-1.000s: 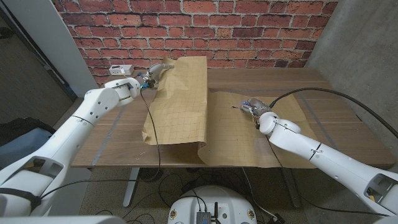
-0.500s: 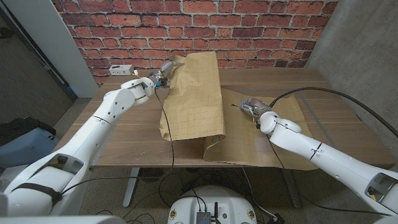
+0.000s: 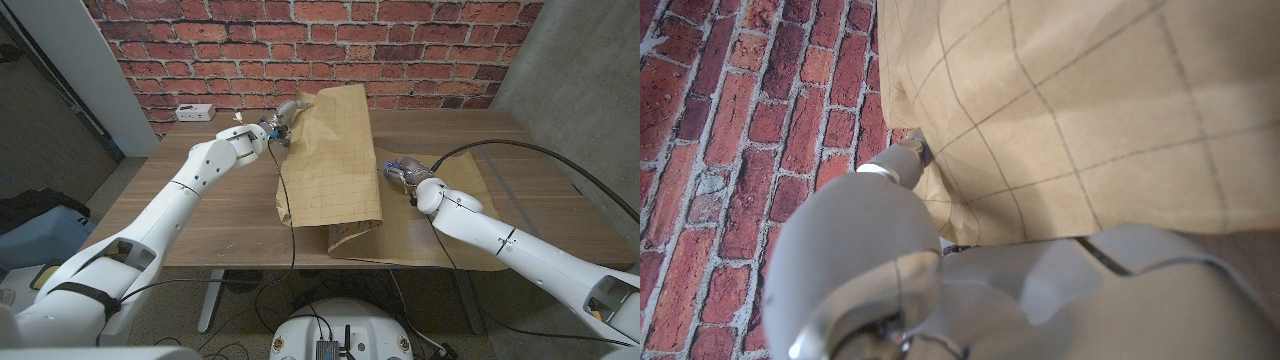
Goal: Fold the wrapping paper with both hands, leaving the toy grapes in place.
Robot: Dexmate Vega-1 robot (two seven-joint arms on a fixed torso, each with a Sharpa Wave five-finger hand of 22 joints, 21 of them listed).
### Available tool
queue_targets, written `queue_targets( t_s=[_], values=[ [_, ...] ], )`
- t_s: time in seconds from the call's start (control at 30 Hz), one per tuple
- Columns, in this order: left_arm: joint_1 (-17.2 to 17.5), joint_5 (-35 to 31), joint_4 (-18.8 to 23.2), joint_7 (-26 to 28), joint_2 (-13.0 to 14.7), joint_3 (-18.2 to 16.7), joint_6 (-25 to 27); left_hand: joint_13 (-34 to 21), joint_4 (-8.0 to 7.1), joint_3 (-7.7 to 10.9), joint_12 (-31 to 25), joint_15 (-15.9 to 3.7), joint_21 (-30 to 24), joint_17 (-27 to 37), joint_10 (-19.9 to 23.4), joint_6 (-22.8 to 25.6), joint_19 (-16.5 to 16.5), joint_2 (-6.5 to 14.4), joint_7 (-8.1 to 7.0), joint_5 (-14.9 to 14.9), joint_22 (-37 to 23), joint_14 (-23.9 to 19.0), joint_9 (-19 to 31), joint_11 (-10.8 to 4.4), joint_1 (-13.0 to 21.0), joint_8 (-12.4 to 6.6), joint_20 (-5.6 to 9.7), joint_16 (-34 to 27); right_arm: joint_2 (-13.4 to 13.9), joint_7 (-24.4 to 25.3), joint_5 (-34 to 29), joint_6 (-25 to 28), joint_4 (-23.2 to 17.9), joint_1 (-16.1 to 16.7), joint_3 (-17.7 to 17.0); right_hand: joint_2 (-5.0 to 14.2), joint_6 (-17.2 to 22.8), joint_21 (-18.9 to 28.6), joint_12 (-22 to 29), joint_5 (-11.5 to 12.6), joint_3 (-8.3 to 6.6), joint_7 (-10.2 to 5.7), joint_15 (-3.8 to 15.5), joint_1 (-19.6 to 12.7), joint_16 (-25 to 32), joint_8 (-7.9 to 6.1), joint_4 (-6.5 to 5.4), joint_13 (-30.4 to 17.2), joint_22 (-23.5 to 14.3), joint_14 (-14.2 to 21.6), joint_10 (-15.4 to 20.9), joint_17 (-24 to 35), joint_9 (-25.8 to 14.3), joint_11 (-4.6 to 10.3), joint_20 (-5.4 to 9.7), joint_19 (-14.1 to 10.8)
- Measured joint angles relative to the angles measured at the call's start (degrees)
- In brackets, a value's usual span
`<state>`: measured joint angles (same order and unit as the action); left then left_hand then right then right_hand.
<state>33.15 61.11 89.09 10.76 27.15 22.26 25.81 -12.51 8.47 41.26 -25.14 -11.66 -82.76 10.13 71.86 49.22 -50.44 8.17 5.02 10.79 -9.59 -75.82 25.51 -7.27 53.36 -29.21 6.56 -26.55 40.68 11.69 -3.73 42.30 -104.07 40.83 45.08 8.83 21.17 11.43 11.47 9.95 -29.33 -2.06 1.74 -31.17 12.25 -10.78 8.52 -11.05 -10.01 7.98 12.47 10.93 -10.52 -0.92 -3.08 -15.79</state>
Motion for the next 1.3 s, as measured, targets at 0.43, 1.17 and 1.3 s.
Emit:
queue_targets(
  t_s=[0.43, 1.17, 1.3],
  values=[
    [-2.5, -1.7, -3.7, -2.7, -2.9, 2.9, 1.0, 0.8, -0.63, 1.30, 2.0, 0.10, 2.1, -0.2, -1.3, 0.0, 0.0, -0.5, -0.01, -0.2, 0.0, 3.0, -0.2, -0.29, -1.9, -0.15, 0.00, 3.1, -0.3, -0.6, -0.3, -0.6, 0.7, -0.4, 0.1, 0.01, 0.0, -0.1, 0.0, 0.0, 0.21, 0.00, 0.00, -0.6, 0.0, 0.00, 0.21, 0.0, 0.0, 0.0, 0.0, 0.0, 0.0, 0.00, -0.01, 0.0],
    [-5.0, -4.9, -3.4, 5.7, -5.6, 6.1, 9.2, 1.1, -0.57, 5.00, 4.3, 1.14, 6.5, -0.5, -3.8, -0.4, 0.0, -2.5, 0.44, -0.2, 0.5, 8.1, -1.6, 0.70, -5.4, 3.53, -0.01, 8.4, 0.0, -0.8, -0.4, -1.4, 0.3, 0.3, -0.4, 0.00, -0.2, 0.1, 0.0, 0.0, 0.60, -0.21, 0.00, -0.6, 0.0, 0.00, 0.28, 0.0, 0.0, 0.0, 0.0, 0.0, 0.0, 0.00, -0.01, 0.0],
    [-5.3, -5.6, -2.7, 6.6, -5.4, 6.4, 10.2, 1.1, -0.72, 5.43, 5.2, 2.08, 7.6, -0.3, -5.1, -1.3, 0.0, -2.5, 1.27, -0.2, 0.5, 9.2, -1.8, 1.58, -6.8, 4.89, 0.00, 9.0, 0.0, -0.8, -0.4, -1.7, 0.3, 0.3, -0.6, -0.41, -0.7, 0.1, -0.3, 0.0, 1.21, -0.41, 0.00, -0.6, 0.0, 0.00, 0.08, 0.0, 0.0, 0.0, -0.2, 0.0, 0.0, -0.21, -0.01, 0.0]
  ],
)
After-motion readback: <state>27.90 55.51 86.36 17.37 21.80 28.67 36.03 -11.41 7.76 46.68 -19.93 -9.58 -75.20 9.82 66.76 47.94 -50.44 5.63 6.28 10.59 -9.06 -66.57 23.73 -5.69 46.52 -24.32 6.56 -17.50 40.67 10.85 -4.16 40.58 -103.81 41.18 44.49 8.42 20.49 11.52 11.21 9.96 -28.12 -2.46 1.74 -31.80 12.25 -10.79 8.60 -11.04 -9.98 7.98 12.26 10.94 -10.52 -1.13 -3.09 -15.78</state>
